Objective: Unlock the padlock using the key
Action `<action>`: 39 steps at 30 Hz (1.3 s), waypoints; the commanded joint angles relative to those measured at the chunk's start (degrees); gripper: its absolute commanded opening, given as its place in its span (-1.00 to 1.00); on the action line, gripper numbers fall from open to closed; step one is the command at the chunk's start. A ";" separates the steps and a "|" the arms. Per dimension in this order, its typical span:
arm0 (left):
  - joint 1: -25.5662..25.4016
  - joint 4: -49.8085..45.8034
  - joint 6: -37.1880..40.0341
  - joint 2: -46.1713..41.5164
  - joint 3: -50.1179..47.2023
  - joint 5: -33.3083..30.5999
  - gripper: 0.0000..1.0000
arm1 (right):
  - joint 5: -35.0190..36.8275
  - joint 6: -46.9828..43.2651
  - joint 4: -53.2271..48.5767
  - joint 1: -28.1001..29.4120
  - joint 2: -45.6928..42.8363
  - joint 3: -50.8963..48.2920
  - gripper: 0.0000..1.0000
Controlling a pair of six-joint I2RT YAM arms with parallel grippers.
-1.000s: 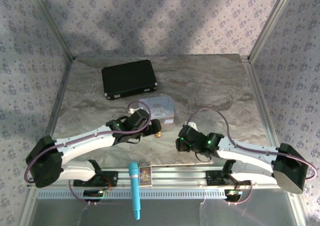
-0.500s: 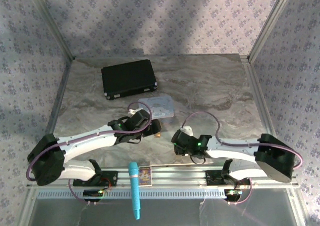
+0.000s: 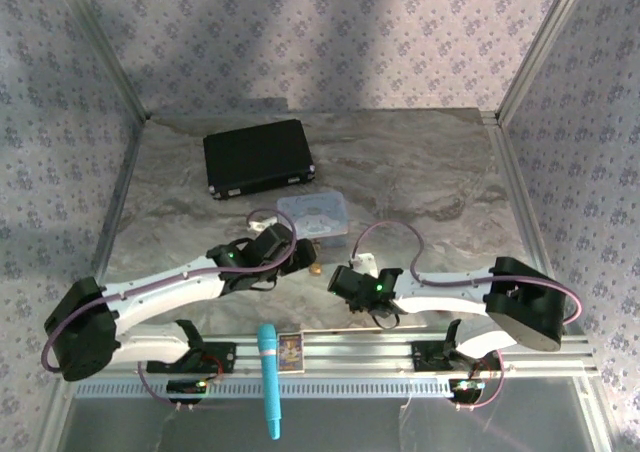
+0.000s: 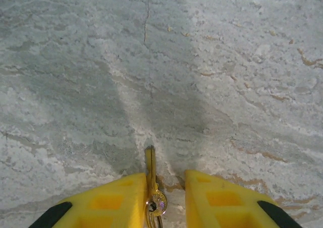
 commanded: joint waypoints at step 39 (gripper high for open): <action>-0.31 25.88 -20.83 7.24 -2.77 9.52 0.45 | -26.77 -16.66 7.43 -20.86 -19.74 -6.07 -1.00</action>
